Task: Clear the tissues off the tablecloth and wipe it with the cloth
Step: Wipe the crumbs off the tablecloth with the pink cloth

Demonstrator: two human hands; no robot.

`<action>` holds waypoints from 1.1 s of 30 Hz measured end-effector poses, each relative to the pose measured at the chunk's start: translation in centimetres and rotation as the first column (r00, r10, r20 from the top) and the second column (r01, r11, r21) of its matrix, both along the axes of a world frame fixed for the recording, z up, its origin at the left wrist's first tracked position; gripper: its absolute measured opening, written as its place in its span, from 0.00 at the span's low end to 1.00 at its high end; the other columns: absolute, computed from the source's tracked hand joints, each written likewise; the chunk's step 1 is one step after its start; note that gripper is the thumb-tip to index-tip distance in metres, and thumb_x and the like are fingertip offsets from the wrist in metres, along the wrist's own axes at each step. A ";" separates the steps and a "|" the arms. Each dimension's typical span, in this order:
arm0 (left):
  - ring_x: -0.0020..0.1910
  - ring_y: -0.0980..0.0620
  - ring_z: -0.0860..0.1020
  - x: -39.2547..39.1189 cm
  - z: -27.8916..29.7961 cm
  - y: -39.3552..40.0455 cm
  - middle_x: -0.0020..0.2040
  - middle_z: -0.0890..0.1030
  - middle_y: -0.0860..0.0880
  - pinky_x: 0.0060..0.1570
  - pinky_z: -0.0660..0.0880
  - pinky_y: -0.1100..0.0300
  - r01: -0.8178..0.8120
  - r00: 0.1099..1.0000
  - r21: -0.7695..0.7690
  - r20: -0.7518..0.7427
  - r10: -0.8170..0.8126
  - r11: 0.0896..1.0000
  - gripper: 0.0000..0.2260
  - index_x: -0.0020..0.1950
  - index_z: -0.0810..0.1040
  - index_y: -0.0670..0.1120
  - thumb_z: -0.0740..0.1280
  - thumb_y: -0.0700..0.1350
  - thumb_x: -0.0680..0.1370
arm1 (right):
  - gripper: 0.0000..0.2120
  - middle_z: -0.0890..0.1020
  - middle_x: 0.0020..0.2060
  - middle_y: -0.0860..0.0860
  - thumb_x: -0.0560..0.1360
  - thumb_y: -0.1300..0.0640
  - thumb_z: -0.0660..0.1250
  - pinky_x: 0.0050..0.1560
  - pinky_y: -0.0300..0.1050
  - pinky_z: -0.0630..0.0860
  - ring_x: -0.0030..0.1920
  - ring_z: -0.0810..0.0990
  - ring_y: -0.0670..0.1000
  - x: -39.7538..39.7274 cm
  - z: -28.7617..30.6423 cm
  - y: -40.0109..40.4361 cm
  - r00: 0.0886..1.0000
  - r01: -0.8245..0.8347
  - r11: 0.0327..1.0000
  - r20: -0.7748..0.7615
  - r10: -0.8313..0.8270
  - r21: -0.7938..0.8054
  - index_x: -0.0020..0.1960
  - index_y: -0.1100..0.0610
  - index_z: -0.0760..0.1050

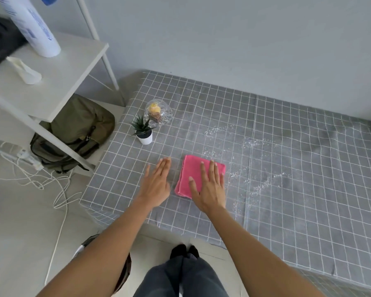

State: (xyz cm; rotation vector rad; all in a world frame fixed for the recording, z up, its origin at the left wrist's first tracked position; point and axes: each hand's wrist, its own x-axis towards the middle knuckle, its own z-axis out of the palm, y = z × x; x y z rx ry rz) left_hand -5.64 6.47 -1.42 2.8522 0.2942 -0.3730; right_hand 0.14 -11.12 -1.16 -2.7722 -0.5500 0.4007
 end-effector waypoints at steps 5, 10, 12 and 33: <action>0.78 0.50 0.42 3.7 -1.3 1.1 0.79 0.43 0.47 0.76 0.43 0.48 -0.113 0.992 -0.010 0.062 0.113 0.994 0.24 0.78 0.41 0.45 0.44 0.48 0.84 | 0.38 0.33 0.76 0.55 0.75 0.30 0.39 0.71 0.56 0.28 0.74 0.29 0.53 0.2 -2.6 3.9 0.996 0.076 0.997 -0.048 -0.077 -0.025 0.77 0.49 0.32; 0.77 0.53 0.38 3.4 -3.5 1.3 0.78 0.40 0.51 0.76 0.39 0.48 -0.127 0.988 -0.015 0.090 0.128 0.992 0.23 0.78 0.39 0.49 0.42 0.49 0.84 | 0.40 0.32 0.76 0.55 0.75 0.30 0.41 0.72 0.58 0.29 0.74 0.28 0.54 -0.4 -4.3 4.3 0.995 0.102 0.992 0.016 -0.101 -0.072 0.77 0.50 0.30; 0.77 0.55 0.39 3.1 -3.9 1.3 0.79 0.41 0.52 0.76 0.39 0.49 -0.133 0.982 -0.011 0.137 0.133 0.991 0.23 0.78 0.41 0.50 0.43 0.49 0.84 | 0.39 0.33 0.76 0.55 0.76 0.31 0.41 0.73 0.58 0.30 0.75 0.29 0.53 -0.4 -4.4 4.4 0.993 0.115 0.992 0.027 -0.114 -0.054 0.77 0.49 0.31; 0.76 0.56 0.37 1.7 -4.6 5.0 0.78 0.39 0.55 0.75 0.36 0.50 0.011 0.989 -0.043 0.146 -0.005 0.999 0.23 0.78 0.40 0.53 0.43 0.50 0.84 | 0.29 0.38 0.78 0.50 0.78 0.43 0.40 0.74 0.60 0.35 0.77 0.36 0.52 -0.1 -4.5 2.7 0.965 0.261 0.964 0.043 -0.258 -0.061 0.76 0.40 0.34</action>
